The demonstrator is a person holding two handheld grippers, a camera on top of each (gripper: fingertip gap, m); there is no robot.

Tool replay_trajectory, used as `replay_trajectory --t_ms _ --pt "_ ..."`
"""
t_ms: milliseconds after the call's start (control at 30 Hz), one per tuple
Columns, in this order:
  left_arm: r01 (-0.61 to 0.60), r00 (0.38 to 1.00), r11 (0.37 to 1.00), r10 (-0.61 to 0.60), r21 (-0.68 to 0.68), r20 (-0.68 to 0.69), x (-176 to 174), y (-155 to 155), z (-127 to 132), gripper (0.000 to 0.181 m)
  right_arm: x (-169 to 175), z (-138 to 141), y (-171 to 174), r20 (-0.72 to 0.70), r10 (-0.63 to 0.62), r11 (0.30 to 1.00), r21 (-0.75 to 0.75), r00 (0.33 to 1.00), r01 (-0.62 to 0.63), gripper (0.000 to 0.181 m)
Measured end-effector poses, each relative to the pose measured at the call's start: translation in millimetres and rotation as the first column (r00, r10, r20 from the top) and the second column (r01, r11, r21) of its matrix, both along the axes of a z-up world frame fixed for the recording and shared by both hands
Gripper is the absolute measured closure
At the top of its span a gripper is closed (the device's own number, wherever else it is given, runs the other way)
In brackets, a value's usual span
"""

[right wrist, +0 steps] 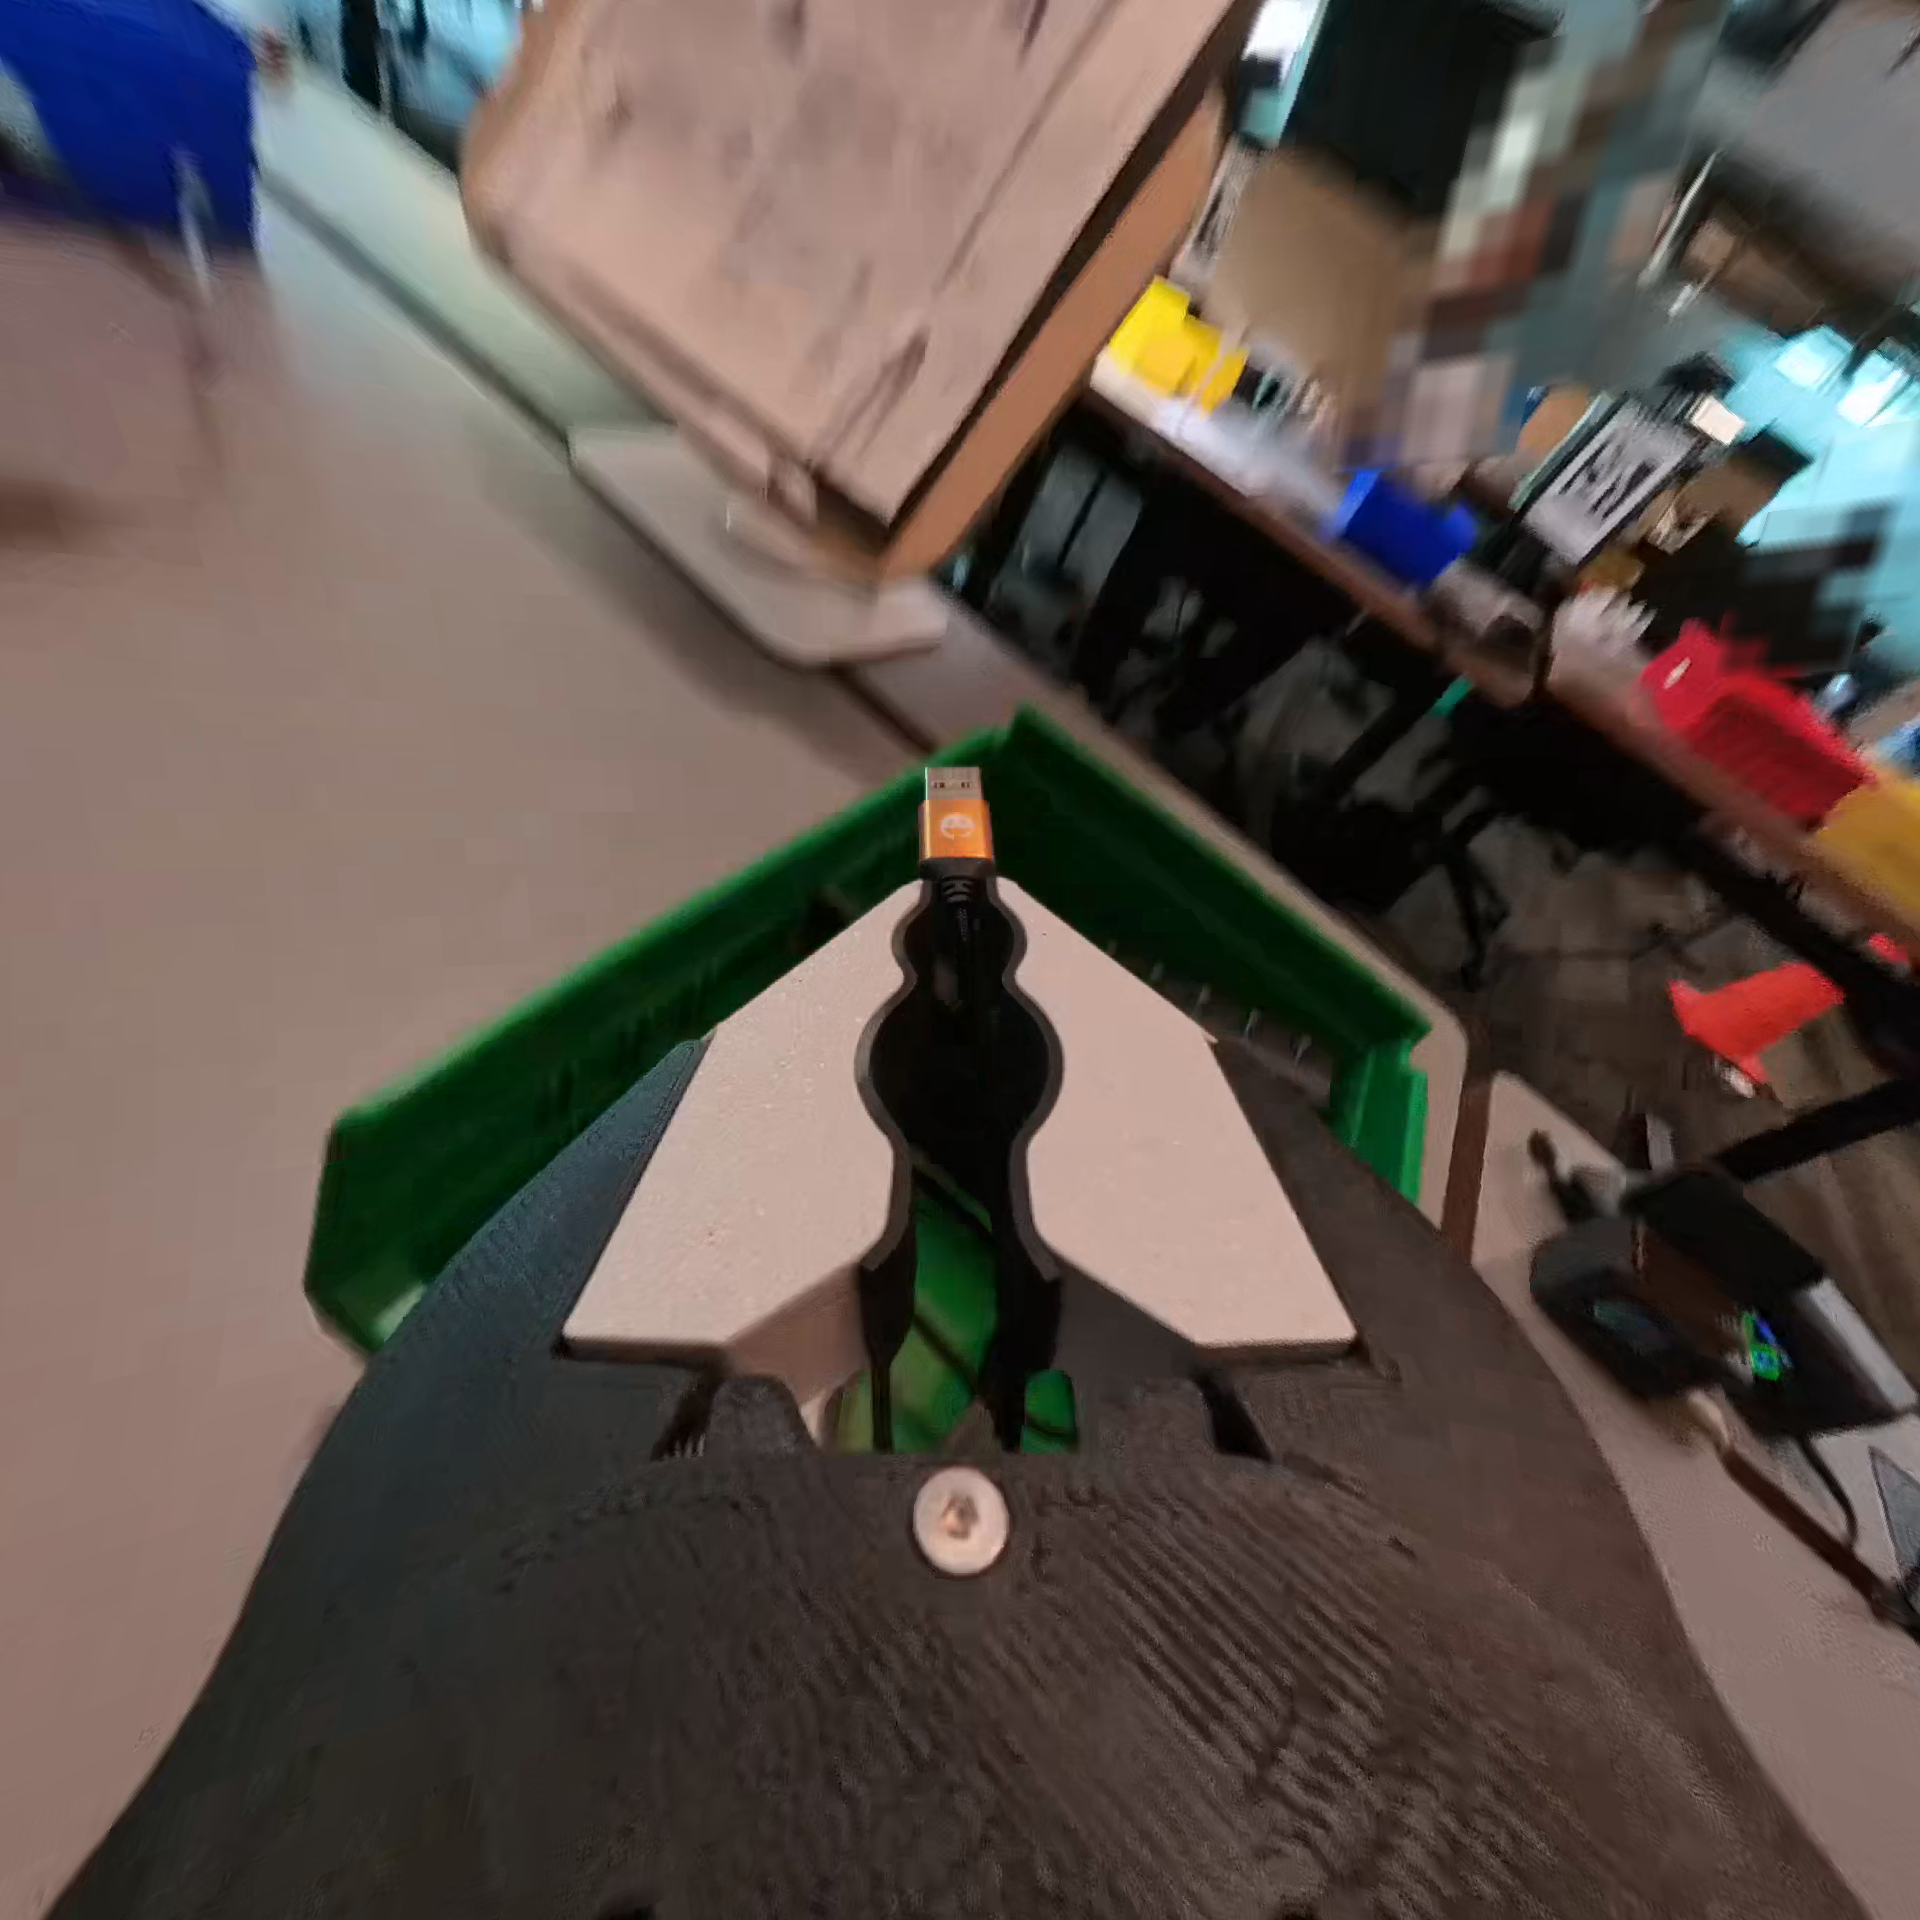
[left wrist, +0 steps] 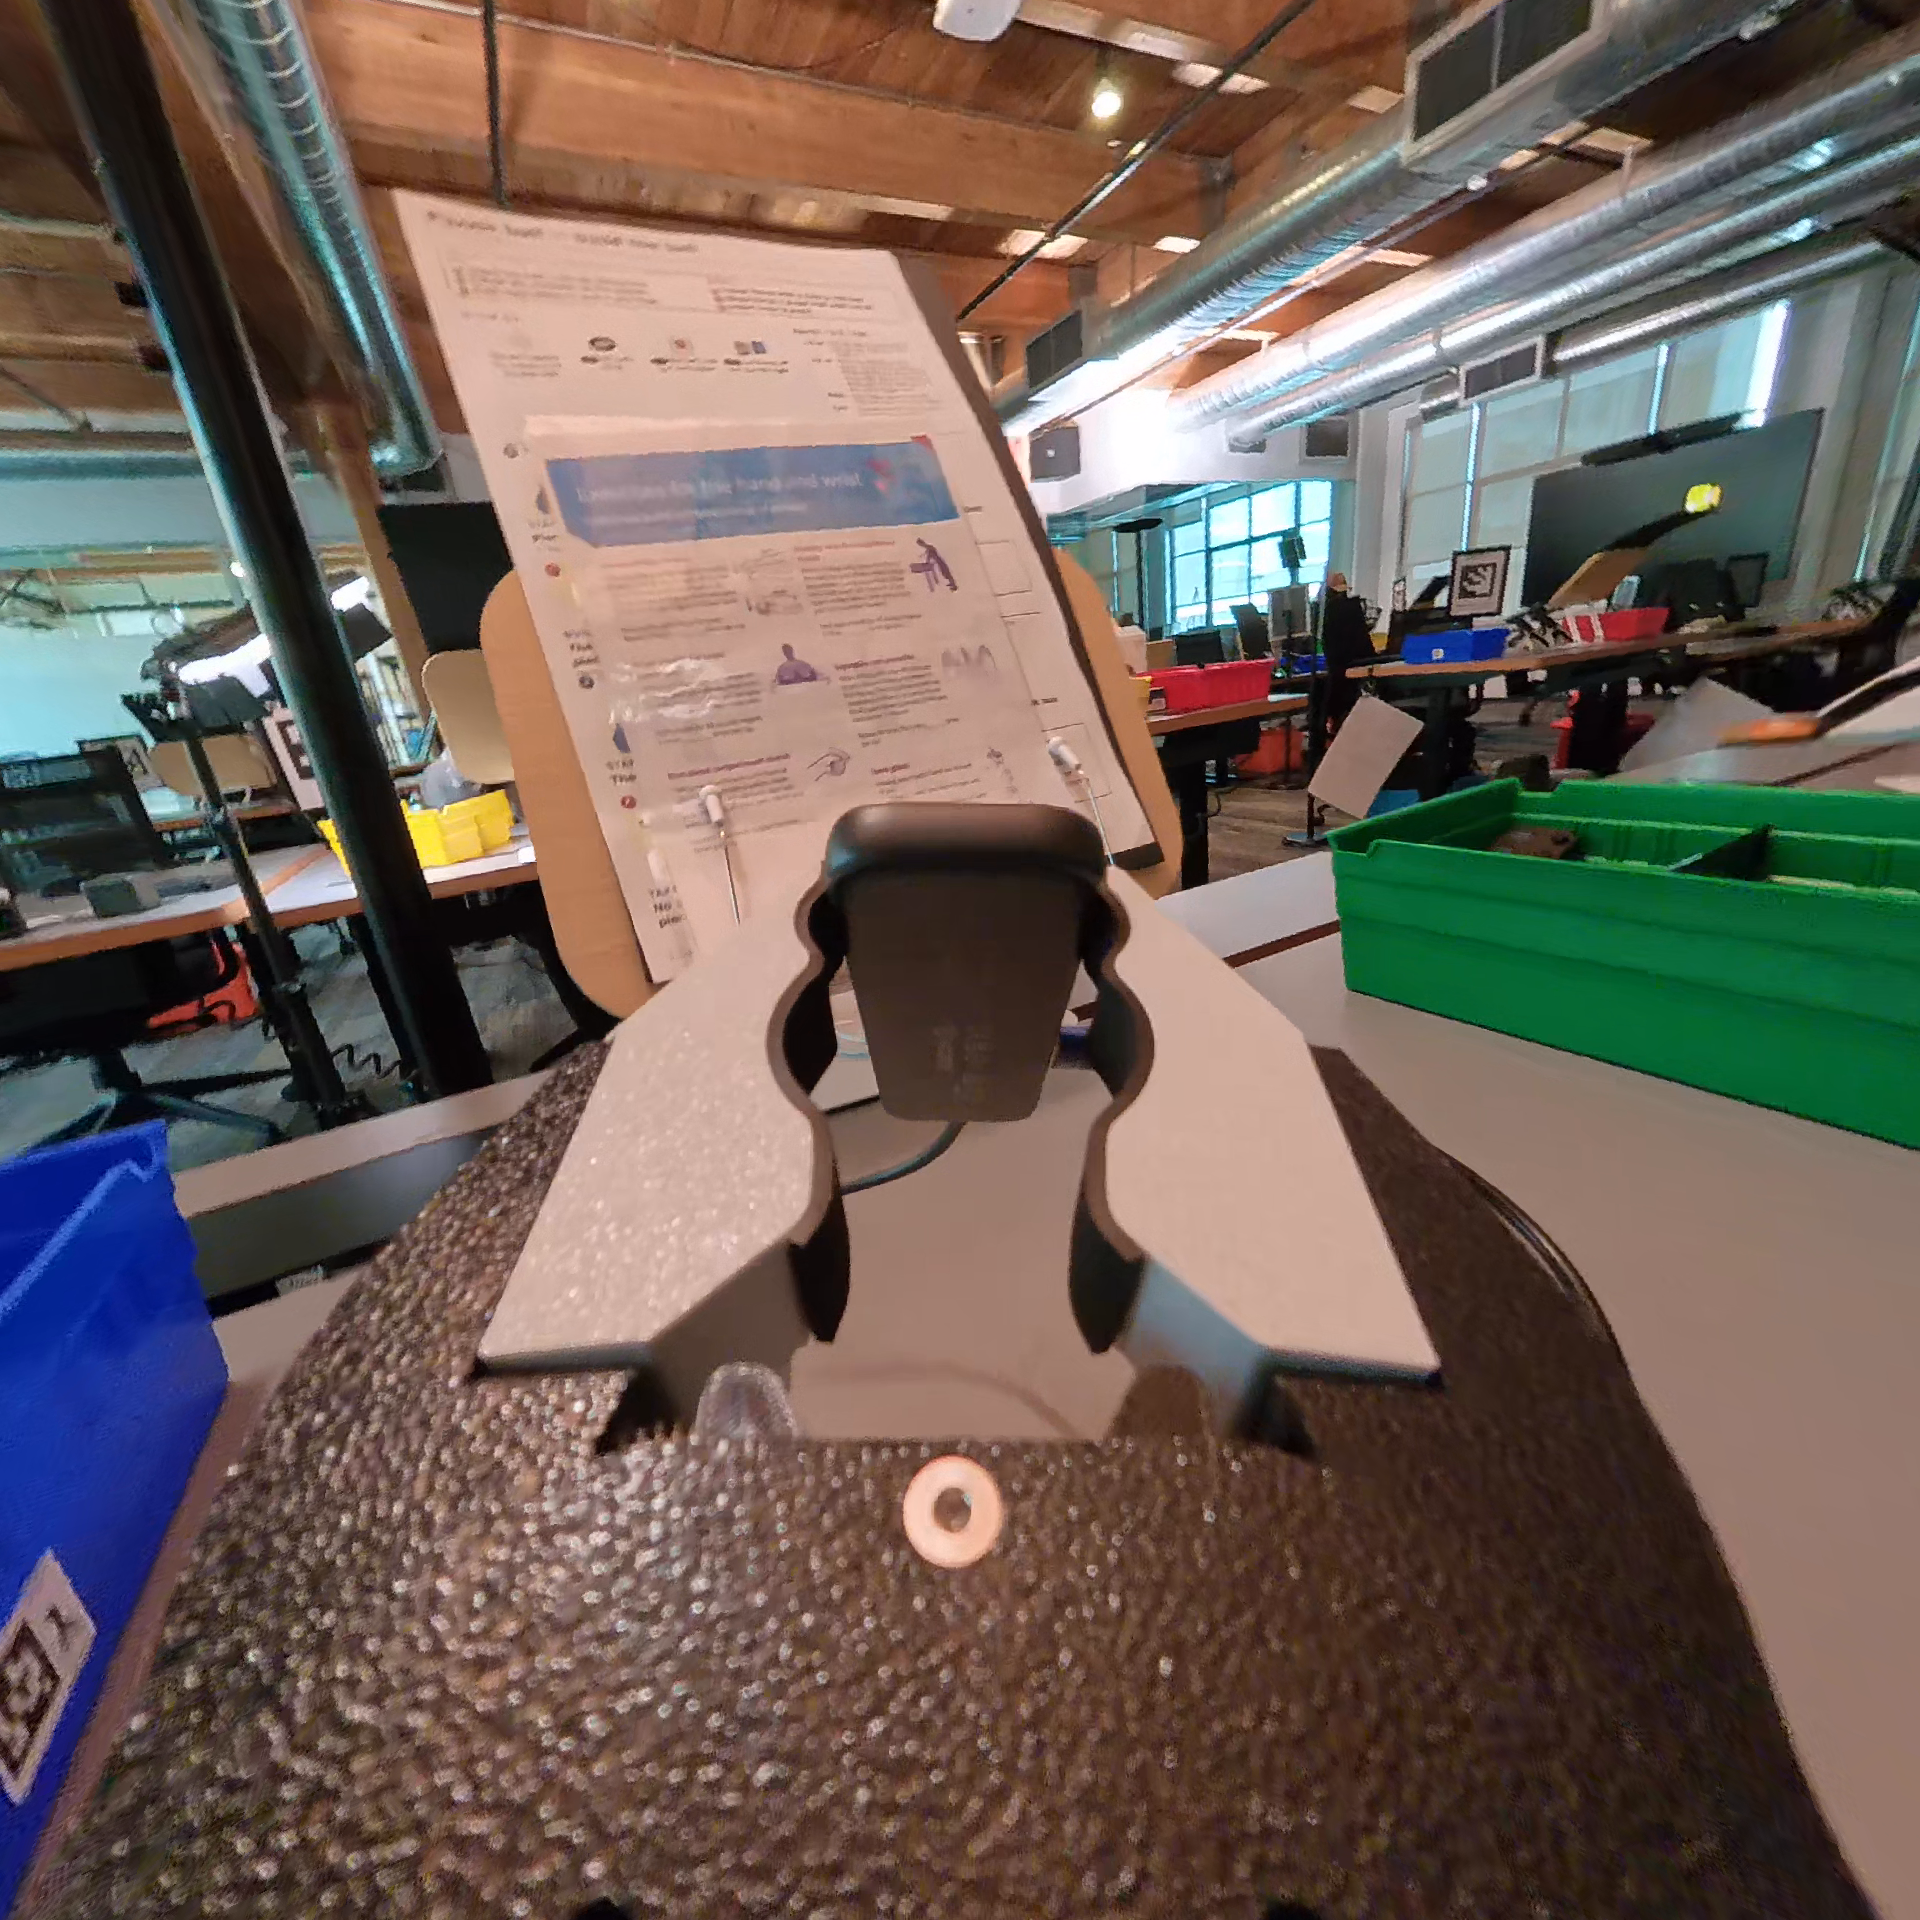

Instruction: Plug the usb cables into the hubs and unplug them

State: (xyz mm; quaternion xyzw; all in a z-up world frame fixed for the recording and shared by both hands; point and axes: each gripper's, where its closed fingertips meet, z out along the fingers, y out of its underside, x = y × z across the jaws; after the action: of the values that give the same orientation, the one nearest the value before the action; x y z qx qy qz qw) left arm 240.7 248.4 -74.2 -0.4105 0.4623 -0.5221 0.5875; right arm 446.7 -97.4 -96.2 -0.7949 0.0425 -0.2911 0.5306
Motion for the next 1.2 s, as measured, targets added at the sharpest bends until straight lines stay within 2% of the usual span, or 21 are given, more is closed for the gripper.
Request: replay_trajectory --t_ms 67,133,233,300,367,400,433,500,567,633,667,733,800,867,933,967,1033,1100,1200 --pt "0.017 1.000 0.998 -0.017 0.060 -0.009 -1 -8 3 0.136 6 -30 -5 -0.056 -0.065 0.988 -0.142 0.996 0.057 0.174" --pt "0.042 0.999 0.993 -0.040 0.109 -0.015 -1 -18 5 0.136 11 -31 -11 -0.063 -0.158 0.975 -0.167 0.985 0.146 0.149" --pt "0.097 0.995 0.984 -0.094 0.149 -0.030 0 -35 4 0.136 -7 5 -1 -0.151 -0.182 0.983 0.001 0.972 0.184 0.109" --pt "0.148 0.989 0.978 -0.145 0.146 -0.032 0 -45 4 0.136 -36 28 23 -0.213 -0.099 0.980 0.146 0.972 0.132 0.102" --pt "0.228 0.974 0.967 -0.228 0.114 -0.017 -1 -57 6 0.136 -71 34 60 -0.353 0.056 0.950 0.306 0.934 0.058 0.103" --pt "0.284 0.959 0.955 -0.285 0.085 -0.005 -3 -63 7 0.136 -90 30 82 -0.452 0.166 0.922 0.386 0.876 0.025 0.101" --pt "0.339 0.940 0.939 -0.340 0.054 0.014 -6 -68 10 0.136 -110 23 105 -0.548 0.291 0.885 0.465 0.784 -0.003 0.101" --pt "0.449 0.892 0.893 -0.448 0.000 0.063 -14 -77 17 0.136 -146 4 148 -0.674 0.506 0.808 0.588 0.539 -0.024 0.106" --pt "0.517 0.853 0.856 -0.510 -0.036 0.112 -20 -81 23 0.136 -174 -19 186 -0.731 0.621 0.763 0.647 0.283 -0.005 0.106" --pt "0.549 0.830 0.835 -0.541 -0.033 0.136 -24 -83 25 0.136 -202 -28 215 -0.698 0.715 0.699 0.716 0.038 0.003 0.104" --pt "0.565 0.819 0.825 -0.557 -0.024 0.139 -26 -85 25 0.136 -215 -26 226 -0.657 0.752 0.658 0.753 -0.061 0.008 0.107" --pt "0.599 0.793 0.800 -0.592 -0.009 0.146 -28 -89 23 0.136 -228 -21 241 -0.580 0.796 0.593 0.804 -0.172 0.031 0.110" --pt "0.628 0.769 0.778 -0.623 0.014 0.144 -30 -95 20 0.136 -229 -16 251 -0.543 0.815 0.565 0.823 -0.203 0.067 0.123" --pt "0.618 0.777 0.785 -0.618 0.042 0.122 -27 -96 13 0.136 -228 -7 249 -0.500 0.841 0.522 0.850 -0.206 0.071 0.148" --pt "0.613 0.783 0.787 -0.617 0.068 0.083 -25 -98 7 0.136 -220 -8 247 -0.513 0.846 0.527 0.846 -0.146 0.082 0.152" --pt "0.616 0.781 0.783 -0.622 0.089 0.063 -26 -100 4 0.136 -219 -5 243 -0.500 0.855 0.513 0.855 -0.136 0.079 0.155" --pt "0.607 0.790 0.780 -0.613 0.152 -0.003 -24 -104 -5 0.136 -214 2 233 -0.467 0.870 0.484 0.870 -0.158 0.094 0.160" --pt "0.580 0.808 0.784 -0.587 0.221 -0.039 -22 -108 -12 0.136 -213 1 227 -0.490 0.861 0.500 0.864 -0.140 0.053 0.165" --pt "0.559 0.824 0.793 -0.565 0.242 -0.050 -20 -112 -16 0.134 -216 -6 223 -0.513 0.845 0.522 0.853 -0.154 0.022 0.171"
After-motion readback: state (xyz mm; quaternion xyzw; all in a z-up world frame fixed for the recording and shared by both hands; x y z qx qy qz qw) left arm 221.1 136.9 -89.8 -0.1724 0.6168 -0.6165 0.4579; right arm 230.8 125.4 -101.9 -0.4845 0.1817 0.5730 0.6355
